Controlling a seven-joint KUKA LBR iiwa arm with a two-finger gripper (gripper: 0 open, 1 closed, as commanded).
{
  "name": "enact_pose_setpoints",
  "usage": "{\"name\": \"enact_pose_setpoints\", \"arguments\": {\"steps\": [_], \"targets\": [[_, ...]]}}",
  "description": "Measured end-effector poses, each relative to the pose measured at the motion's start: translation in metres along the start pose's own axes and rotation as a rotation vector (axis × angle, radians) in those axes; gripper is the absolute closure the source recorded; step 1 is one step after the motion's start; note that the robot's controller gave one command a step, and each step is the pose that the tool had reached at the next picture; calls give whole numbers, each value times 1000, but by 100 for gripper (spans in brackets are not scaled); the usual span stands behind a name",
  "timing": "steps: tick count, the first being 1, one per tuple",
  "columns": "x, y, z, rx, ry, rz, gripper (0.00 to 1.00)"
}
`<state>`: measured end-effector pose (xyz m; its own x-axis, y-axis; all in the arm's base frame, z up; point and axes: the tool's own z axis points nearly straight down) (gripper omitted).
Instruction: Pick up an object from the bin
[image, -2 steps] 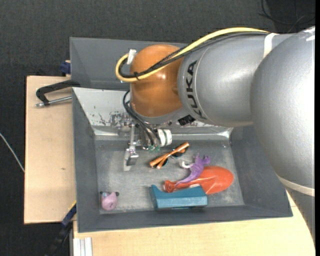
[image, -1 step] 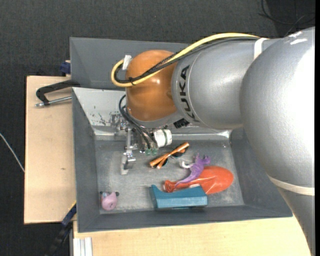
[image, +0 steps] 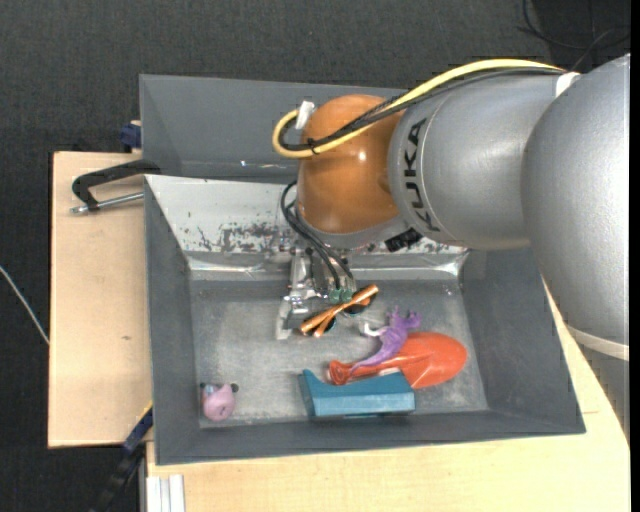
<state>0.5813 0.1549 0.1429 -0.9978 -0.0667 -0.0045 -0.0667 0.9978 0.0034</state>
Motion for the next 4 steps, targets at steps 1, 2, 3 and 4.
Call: {"name": "enact_pose_setpoints", "arguments": {"steps": [1, 2, 3, 4], "targets": [[1, -18, -8, 7, 1, 179, 0], [-1, -18, -9, -1, 2, 228, 0], [4, -58, 39, 1, -2, 230, 0], [4, -83, 53, 0, 9, 262, 0]]}}
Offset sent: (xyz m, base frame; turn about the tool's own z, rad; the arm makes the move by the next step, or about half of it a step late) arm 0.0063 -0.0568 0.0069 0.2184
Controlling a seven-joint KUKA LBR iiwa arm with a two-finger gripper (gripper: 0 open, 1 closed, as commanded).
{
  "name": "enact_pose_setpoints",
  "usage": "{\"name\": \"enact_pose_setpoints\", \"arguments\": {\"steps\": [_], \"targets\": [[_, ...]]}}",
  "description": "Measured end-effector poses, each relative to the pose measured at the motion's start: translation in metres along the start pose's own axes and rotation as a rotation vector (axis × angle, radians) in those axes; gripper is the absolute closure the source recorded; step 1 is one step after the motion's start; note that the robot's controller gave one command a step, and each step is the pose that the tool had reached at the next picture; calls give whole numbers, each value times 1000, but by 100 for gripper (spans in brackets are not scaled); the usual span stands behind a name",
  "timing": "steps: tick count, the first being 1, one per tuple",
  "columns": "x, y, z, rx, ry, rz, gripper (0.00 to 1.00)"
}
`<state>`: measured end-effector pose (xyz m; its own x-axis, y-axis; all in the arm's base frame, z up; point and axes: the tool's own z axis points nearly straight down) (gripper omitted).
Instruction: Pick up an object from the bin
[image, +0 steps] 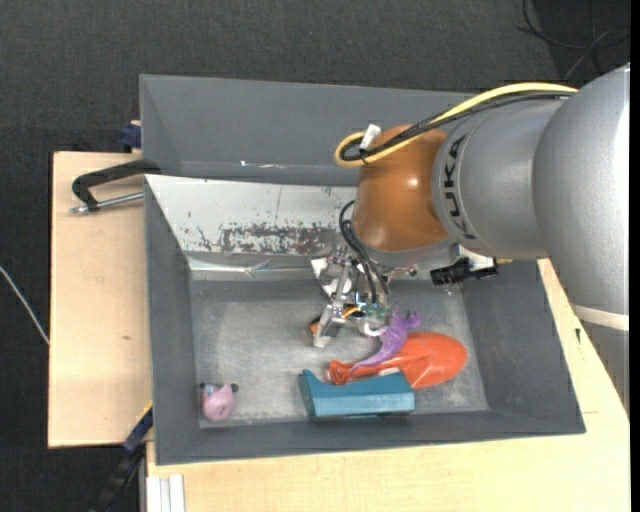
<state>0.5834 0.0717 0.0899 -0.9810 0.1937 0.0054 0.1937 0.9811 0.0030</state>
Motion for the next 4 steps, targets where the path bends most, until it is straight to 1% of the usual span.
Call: {"name": "enact_pose_setpoints", "arguments": {"steps": [1, 2, 3, 4], "targets": [[-4, 36, -12, 2, -9, 88, 0], [7, 27, -15, -4, -5, 97, 0], [29, -35, 10, 2, -8, 25, 0], [28, -43, 5, 0, -10, 94, 100]]}}
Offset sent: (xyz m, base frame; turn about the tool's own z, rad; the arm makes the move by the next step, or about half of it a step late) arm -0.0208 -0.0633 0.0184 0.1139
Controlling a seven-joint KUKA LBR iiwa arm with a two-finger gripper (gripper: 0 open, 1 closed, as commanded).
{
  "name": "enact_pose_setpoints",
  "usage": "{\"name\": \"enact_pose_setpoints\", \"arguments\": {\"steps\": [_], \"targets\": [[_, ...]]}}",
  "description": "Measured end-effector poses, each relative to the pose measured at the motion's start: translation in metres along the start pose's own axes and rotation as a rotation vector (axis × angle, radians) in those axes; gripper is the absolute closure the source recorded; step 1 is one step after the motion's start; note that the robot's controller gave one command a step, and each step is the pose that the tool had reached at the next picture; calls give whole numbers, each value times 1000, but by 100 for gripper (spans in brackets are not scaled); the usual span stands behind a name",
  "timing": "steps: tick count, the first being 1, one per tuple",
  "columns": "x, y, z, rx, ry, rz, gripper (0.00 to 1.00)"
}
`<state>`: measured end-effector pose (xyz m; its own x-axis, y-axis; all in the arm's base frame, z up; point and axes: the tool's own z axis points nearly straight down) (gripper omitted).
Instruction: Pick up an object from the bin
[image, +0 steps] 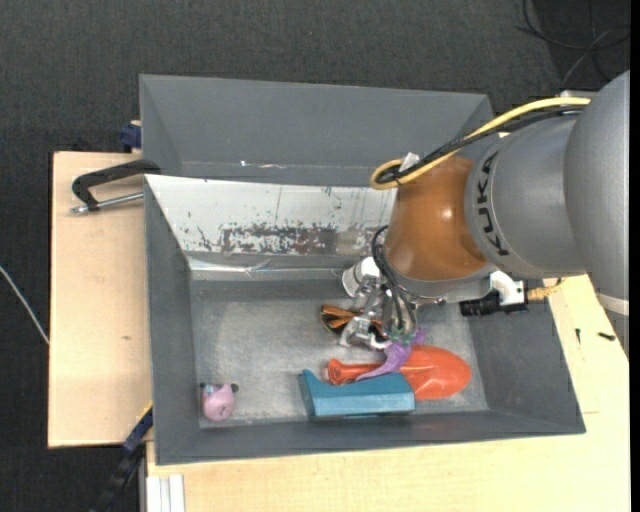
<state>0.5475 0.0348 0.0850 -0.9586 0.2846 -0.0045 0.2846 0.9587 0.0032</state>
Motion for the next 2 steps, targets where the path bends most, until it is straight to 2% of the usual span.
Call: {"name": "enact_pose_setpoints", "arguments": {"steps": [1, 2], "targets": [[0, 0, 0, 0, 0, 0, 100], [7, -8, -157, 0, -2, -32, 100]]}}
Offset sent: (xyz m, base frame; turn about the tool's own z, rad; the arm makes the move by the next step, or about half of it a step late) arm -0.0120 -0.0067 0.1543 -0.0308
